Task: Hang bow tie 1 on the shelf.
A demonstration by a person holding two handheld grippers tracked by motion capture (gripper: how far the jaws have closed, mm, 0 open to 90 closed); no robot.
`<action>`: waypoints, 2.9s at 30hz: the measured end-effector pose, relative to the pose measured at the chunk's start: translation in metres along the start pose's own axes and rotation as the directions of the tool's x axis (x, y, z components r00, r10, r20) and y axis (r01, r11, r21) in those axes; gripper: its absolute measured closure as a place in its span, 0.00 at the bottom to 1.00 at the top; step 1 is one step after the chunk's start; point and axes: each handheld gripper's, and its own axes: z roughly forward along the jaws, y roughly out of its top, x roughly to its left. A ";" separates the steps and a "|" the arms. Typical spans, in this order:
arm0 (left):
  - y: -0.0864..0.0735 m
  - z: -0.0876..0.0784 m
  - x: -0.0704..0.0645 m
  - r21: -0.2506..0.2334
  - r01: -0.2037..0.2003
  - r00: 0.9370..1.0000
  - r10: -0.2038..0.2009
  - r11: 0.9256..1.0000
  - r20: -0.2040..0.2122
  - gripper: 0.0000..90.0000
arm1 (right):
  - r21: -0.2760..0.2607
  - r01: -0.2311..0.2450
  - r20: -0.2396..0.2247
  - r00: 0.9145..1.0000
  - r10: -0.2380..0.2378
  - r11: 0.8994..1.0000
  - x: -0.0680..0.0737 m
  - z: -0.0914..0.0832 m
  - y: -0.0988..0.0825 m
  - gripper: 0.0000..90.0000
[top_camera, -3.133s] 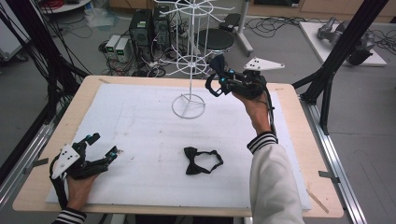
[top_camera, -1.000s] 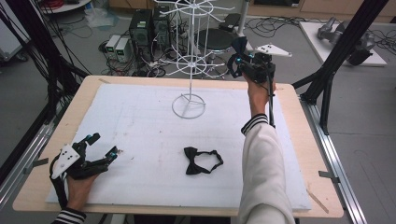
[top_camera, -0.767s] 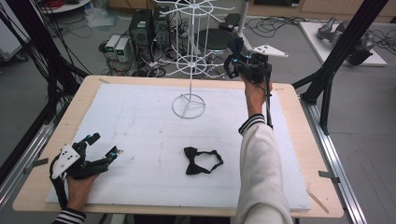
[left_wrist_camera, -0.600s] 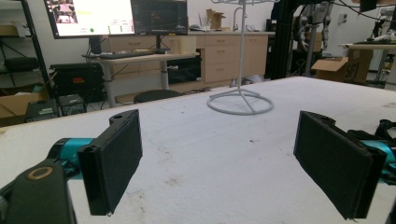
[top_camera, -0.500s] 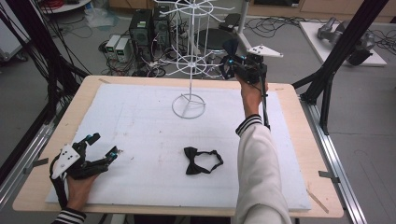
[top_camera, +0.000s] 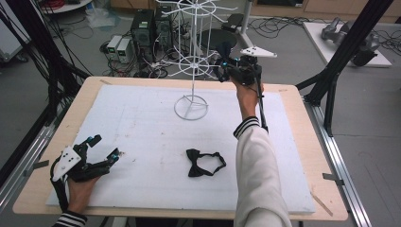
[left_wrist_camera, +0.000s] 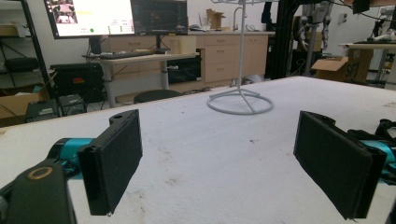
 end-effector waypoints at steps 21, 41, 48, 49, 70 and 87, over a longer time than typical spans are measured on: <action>0.000 0.000 0.000 0.000 0.000 1.000 0.000 1.000 -0.001 0.18 | 0.009 0.023 -0.026 0.999 -0.023 1.000 0.005 0.002 0.000 0.74; 0.000 0.000 0.000 -0.001 -0.002 1.000 0.002 1.000 -0.002 0.18 | -0.021 -0.032 -0.041 0.999 0.031 0.999 -0.007 -0.035 0.007 0.14; 0.000 0.000 0.000 -0.001 -0.001 1.000 0.001 1.000 -0.001 0.18 | -0.023 0.001 -0.115 0.993 -0.004 1.000 -0.002 -0.061 0.016 0.13; 0.000 0.000 0.000 0.002 0.000 1.000 0.000 1.000 0.000 0.18 | -0.039 0.006 -0.128 0.992 -0.011 0.999 0.000 -0.067 0.016 0.13; 0.000 -0.001 0.000 -0.008 0.000 1.000 0.000 1.000 0.003 0.18 | -0.038 0.065 -0.241 0.968 -0.072 0.997 0.014 -0.139 -0.041 0.13; 0.000 -0.001 0.000 -0.013 -0.003 1.000 0.003 1.000 0.000 0.18 | -0.008 0.060 -0.272 0.960 -0.060 0.998 0.033 -0.163 -0.098 0.13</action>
